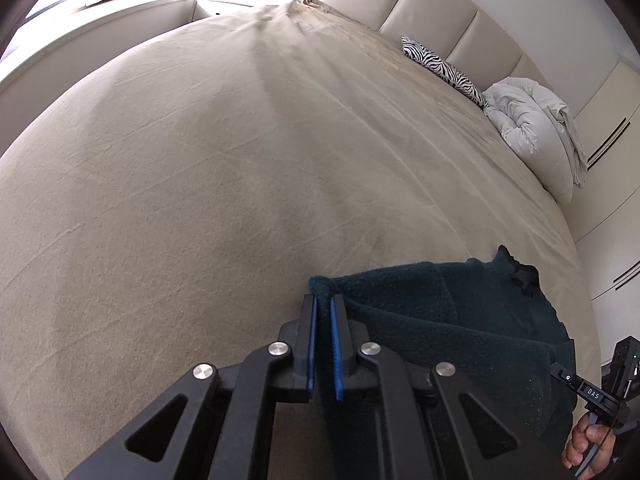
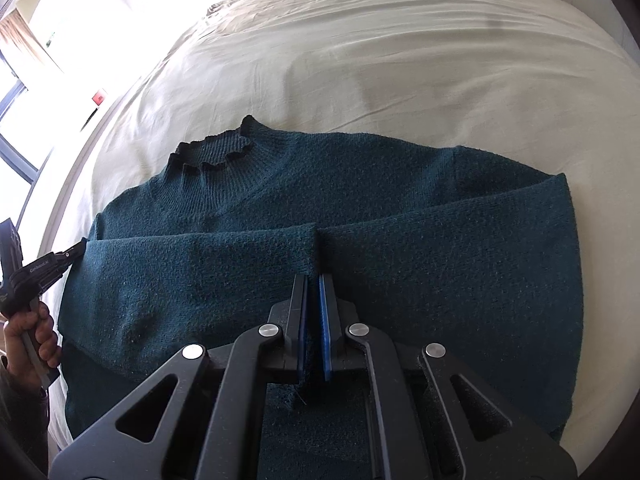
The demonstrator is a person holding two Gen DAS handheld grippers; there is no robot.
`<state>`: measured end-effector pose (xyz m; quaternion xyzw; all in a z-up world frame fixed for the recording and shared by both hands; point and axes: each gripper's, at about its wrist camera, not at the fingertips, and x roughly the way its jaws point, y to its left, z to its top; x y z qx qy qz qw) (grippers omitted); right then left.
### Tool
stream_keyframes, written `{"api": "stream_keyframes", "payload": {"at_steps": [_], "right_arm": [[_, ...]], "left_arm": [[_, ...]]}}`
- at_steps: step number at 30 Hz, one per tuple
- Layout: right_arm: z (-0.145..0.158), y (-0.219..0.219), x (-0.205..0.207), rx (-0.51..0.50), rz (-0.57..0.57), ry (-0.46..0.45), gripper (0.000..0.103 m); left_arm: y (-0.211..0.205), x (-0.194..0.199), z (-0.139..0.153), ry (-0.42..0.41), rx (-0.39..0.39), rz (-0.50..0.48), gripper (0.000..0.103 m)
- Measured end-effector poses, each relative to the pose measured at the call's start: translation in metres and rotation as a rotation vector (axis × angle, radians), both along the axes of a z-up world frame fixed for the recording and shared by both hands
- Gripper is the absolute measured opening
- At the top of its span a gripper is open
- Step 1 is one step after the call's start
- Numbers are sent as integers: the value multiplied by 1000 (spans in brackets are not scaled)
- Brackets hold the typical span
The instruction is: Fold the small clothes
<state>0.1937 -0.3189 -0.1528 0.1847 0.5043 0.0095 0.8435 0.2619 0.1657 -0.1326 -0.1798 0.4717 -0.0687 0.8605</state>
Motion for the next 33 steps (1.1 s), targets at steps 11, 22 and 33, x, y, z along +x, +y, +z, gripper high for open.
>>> {"api": "stream_keyframes", "payload": {"at_steps": [11,22,33], "right_arm": [[24,-12,-29,231,-32,-21,20],[21,9,-39,78,-16,51,6],[23,-3,-51,131,-46,32,4]], "left_arm": [[-7,-47,28,-71,34,-56,17],[-35,-73,13,-70,222,-106,23],[-30,-81,16,-102,240,-105,20]]}}
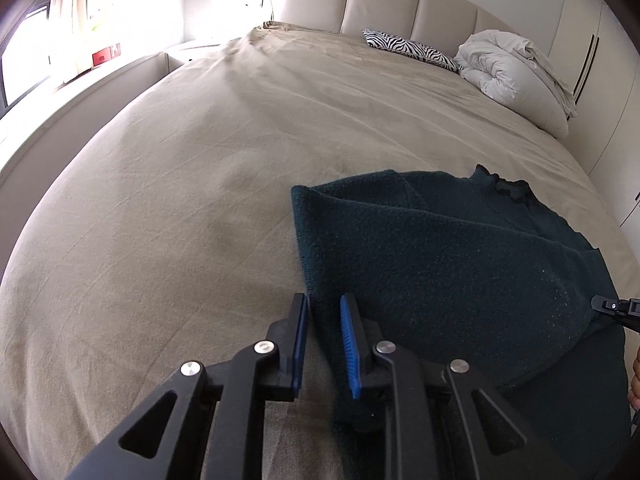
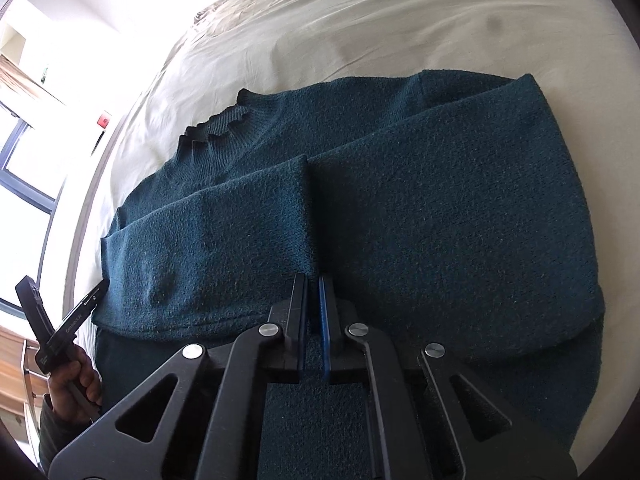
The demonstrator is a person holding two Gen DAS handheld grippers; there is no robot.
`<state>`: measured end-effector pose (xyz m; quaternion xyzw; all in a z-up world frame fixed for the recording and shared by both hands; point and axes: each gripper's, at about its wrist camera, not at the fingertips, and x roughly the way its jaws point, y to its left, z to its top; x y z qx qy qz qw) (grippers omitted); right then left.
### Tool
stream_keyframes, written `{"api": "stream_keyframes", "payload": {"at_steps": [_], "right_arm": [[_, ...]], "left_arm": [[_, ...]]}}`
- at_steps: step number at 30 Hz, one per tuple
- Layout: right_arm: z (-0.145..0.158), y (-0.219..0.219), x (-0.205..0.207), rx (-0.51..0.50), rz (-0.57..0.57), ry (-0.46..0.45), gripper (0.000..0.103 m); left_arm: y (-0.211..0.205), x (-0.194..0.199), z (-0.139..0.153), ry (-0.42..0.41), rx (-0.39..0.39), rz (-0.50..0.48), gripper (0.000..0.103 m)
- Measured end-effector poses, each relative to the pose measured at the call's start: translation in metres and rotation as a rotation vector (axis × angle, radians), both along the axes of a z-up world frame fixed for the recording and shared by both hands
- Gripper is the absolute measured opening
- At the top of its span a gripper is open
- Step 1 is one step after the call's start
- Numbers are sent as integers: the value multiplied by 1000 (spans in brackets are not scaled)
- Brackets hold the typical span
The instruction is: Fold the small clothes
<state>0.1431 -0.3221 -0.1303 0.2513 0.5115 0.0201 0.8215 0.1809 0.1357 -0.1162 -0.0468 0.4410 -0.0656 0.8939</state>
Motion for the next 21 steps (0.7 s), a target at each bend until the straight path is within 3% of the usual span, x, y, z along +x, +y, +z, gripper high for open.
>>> {"api": "stream_keyframes", "payload": {"at_steps": [5,9,12,15,18,20,21], "right_arm": [[-7,4,-1,-9,17,3,6],[-15,-9,-5,85,5,-53,6],[1,-20,-15,65,-52,-79,9],[26,-32,-37,18,-97,-160,11],[50,-42,-70,-30,-144,-232,25],[61,-46,-97,-55,-178,-266,51],[66,-48,-112,-68,-196,-288,56]], "left_arm": [[-2,-6,-9,-18,17,-6,22],[3,-6,-6,-14,-23,-9,22],[21,-17,3,-15,-99,41,31],[35,-39,17,-26,-122,83,38],[47,-70,29,-40,-146,104,50],[54,-94,32,-28,-169,120,64],[56,-106,32,-19,-182,122,66]]}}
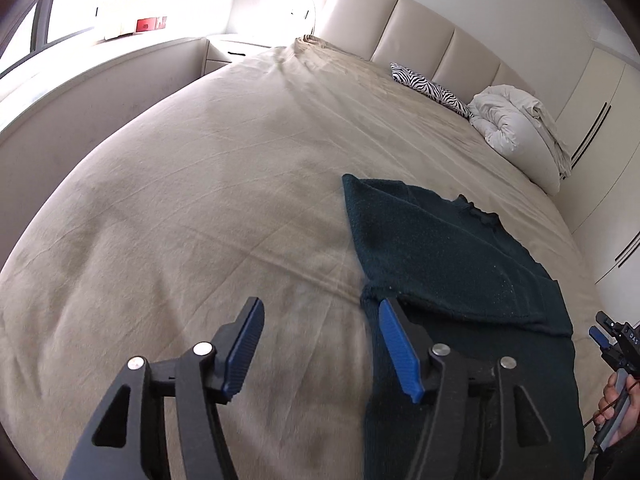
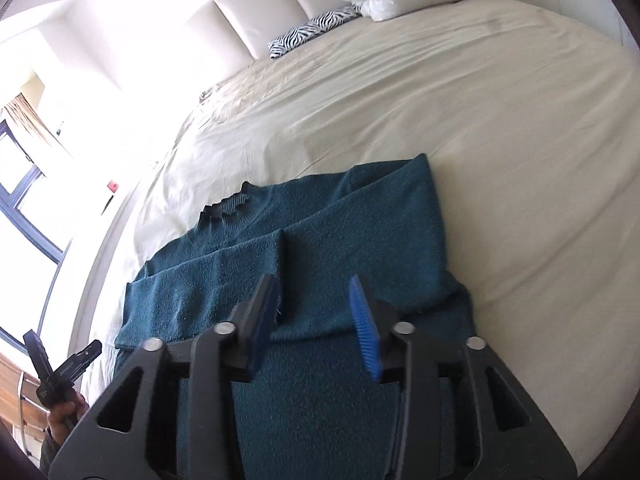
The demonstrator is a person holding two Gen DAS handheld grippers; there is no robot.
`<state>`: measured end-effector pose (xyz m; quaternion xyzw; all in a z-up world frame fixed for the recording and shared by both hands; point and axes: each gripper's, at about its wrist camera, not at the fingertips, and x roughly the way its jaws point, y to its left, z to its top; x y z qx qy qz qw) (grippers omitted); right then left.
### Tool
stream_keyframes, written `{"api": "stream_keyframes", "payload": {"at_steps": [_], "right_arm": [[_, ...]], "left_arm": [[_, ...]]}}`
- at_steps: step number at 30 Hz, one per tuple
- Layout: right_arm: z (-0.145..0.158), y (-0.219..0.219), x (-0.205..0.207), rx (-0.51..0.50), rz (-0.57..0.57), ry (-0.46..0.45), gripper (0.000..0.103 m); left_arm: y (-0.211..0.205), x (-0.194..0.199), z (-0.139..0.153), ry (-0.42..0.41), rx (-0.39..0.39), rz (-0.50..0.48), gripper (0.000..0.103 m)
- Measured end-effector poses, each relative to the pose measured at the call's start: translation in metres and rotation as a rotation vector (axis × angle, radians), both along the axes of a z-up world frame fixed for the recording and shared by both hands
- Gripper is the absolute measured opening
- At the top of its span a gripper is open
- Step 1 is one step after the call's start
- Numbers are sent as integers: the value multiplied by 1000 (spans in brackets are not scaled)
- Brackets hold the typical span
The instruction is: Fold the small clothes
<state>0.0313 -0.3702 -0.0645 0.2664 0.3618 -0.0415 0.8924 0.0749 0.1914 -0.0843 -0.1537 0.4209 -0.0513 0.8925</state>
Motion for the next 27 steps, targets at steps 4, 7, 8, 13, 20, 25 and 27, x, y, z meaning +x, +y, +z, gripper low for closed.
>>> {"api": "stream_keyframes", "payload": {"at_steps": [4,7,8,13,20,25,27], "right_arm": [[4,-2,-52,-10,-3,-22,62],[-2,-4,-84,2,1,14,62],[-4,-6,-95,9,4,30,62],[-13,-16,-145,68,32,64,62],[-19,-21,-181,86,62,81,62],[-19,-12,-189,81,113,97,62],[-18,-11,-194,88,124,99,62]], "left_arm": [[-1,-52,-6,44,-53,-30,68],[-7,-87,-16,99,-59,-64,68],[-8,-96,-19,119,-63,-70,68],[-2,-138,-24,176,-112,-67,67],[-8,-172,-24,256,-178,-157,59],[-16,-186,-31,299,-181,-213,59],[-16,-185,-34,313,-193,-217,56]]}}
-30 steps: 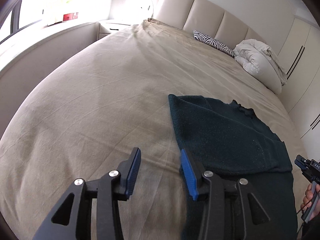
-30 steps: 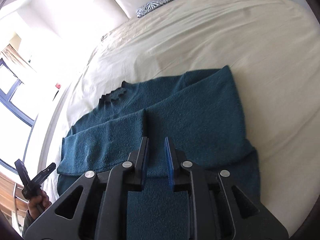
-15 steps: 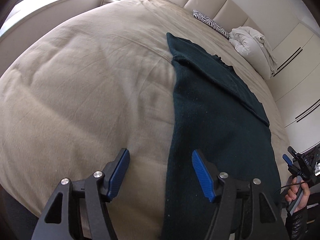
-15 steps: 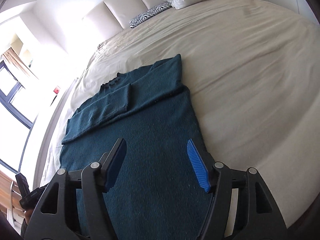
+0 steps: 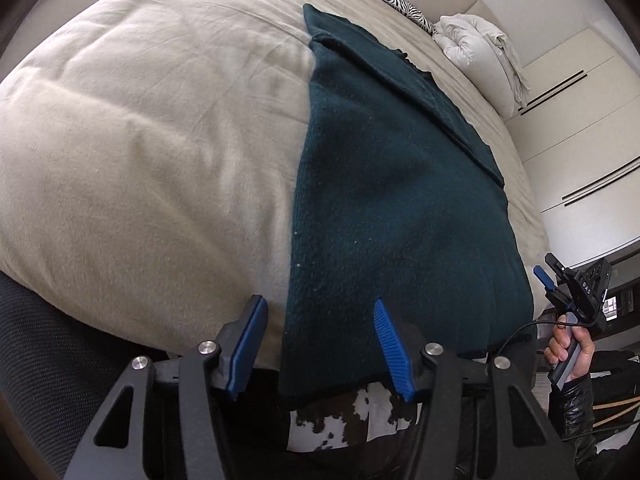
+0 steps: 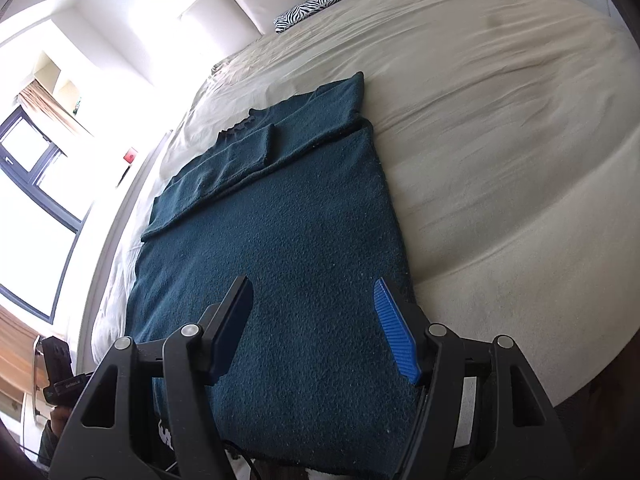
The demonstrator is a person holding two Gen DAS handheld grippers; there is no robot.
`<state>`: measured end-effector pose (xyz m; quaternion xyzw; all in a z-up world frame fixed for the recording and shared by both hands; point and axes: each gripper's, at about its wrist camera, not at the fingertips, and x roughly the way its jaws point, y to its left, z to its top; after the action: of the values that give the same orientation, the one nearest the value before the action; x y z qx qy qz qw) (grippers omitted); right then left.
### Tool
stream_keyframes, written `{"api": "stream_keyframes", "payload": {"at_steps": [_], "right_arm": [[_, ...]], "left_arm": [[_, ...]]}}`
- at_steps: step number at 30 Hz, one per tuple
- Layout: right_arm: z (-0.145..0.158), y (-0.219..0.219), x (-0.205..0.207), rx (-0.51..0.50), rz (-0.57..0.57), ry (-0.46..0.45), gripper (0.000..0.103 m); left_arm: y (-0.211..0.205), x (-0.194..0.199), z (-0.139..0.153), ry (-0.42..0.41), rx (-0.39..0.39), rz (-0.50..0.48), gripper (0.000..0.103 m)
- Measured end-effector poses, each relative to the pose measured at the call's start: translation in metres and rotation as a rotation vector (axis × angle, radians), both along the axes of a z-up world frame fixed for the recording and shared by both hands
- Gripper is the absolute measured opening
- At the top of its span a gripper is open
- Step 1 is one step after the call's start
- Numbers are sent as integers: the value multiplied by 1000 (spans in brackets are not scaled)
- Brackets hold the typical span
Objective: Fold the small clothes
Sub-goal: 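Move both tools to the sweater hem and grasp it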
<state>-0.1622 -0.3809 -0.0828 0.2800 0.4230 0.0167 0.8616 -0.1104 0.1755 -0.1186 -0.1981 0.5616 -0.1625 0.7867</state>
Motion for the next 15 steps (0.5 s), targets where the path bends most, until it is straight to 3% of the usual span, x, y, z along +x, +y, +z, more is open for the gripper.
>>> {"api": "stream_keyframes", "payload": {"at_steps": [8,15], "right_arm": [[2,-8,-23,13,1,41,61],[-14,-25,-50,41,-15,170,61]], "left_arm": [[4,3,-9,40,-41,-5,52],[14,3,-16,48,-83,10,52]]}}
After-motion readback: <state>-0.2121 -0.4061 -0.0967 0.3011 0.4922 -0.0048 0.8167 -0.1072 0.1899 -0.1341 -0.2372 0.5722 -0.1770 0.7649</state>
